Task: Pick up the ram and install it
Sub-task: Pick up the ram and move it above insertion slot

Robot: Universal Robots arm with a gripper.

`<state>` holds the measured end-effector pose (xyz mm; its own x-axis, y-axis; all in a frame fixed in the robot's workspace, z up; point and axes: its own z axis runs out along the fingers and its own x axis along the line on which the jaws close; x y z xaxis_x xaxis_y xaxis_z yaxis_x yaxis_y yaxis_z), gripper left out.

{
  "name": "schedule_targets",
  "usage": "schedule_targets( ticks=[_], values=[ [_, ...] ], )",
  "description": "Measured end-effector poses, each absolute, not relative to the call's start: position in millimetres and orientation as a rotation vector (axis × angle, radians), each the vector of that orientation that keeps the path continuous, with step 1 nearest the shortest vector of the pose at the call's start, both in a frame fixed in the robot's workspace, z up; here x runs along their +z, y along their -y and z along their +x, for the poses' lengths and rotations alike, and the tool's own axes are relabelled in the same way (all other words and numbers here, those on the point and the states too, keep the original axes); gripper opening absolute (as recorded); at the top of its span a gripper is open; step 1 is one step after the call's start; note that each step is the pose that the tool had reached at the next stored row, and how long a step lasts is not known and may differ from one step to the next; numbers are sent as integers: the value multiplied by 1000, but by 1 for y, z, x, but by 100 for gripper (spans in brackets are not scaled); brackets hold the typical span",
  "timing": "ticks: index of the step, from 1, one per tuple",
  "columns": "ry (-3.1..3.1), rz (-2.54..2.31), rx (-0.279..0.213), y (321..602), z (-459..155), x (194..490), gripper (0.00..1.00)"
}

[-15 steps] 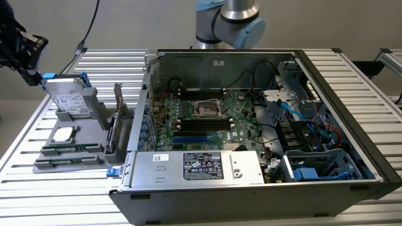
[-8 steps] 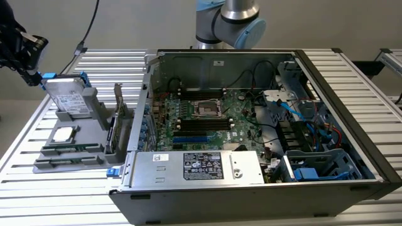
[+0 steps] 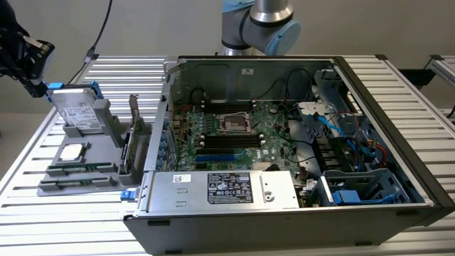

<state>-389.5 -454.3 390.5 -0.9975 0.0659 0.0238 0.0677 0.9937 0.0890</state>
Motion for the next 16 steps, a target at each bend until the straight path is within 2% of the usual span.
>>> schedule_targets(
  ticks=[16],
  values=[
    [3088, 331, -134, 454, -390, 390, 10]
  ],
)
